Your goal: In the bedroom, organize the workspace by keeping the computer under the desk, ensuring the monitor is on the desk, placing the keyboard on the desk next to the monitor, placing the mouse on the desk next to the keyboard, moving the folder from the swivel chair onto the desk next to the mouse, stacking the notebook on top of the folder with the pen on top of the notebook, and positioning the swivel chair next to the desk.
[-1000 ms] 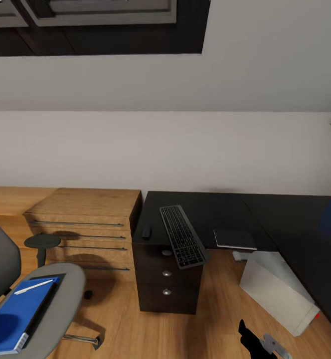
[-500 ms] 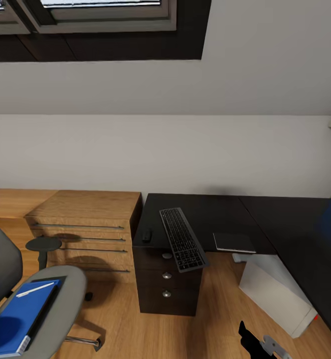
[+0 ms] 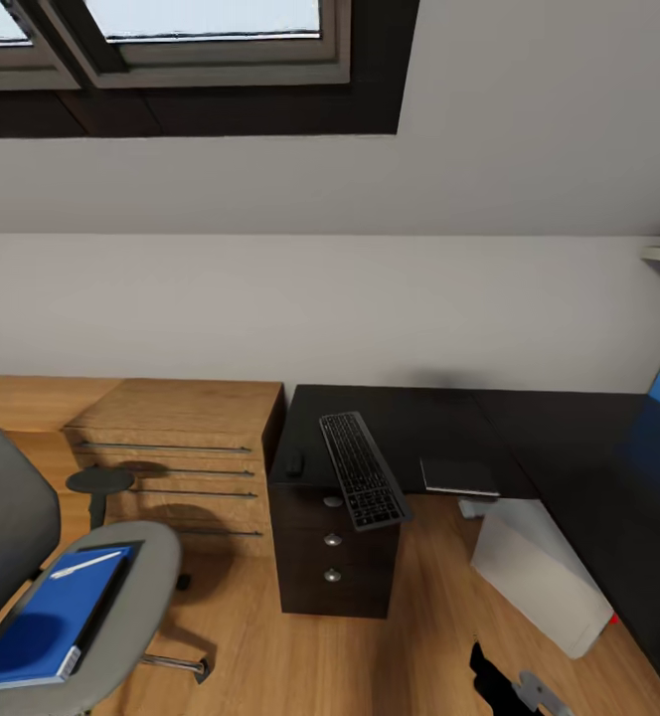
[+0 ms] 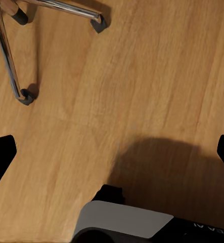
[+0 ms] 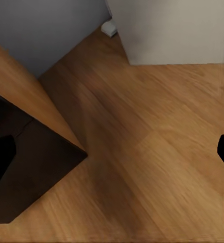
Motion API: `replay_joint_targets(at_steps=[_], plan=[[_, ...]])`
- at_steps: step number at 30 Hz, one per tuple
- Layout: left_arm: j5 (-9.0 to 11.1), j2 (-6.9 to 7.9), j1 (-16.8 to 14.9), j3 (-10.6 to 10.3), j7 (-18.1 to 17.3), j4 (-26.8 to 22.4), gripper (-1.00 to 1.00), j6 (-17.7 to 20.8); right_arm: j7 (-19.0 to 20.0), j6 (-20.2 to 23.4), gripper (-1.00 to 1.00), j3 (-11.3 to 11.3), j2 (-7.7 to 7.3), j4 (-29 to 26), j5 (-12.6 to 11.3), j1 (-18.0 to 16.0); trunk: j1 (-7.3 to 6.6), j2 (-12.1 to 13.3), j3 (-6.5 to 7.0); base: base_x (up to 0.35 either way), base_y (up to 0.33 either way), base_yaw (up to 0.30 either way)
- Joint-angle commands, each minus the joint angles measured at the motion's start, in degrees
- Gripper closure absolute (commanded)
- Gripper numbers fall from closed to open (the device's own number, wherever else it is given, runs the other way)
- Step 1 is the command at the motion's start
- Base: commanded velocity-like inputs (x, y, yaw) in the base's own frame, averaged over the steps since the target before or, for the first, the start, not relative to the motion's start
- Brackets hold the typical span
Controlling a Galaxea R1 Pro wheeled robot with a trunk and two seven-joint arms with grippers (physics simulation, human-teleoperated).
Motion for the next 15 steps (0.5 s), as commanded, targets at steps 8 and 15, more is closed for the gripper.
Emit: replay_joint_targets(at_steps=[8, 15], plan=[[0.50, 0.05, -0.04, -0.35, 0.40, -0.06, -1.00, -0.14, 0.32, -0.36, -1.00, 0.38, 0.01, 0.07, -0.54, -0.05, -1.80, 3.18, 1.38, -0.336, 0.000, 0.000], [0.50, 0.05, -0.05, -0.31, 0.40, -0.06, -1.00, -0.15, 0.32, -0.44, -1.00, 0.42, 0.03, 0.07, -0.46, -0.05, -3.34, 5.99, 2.64, -0.330, 0.000, 0.001]])
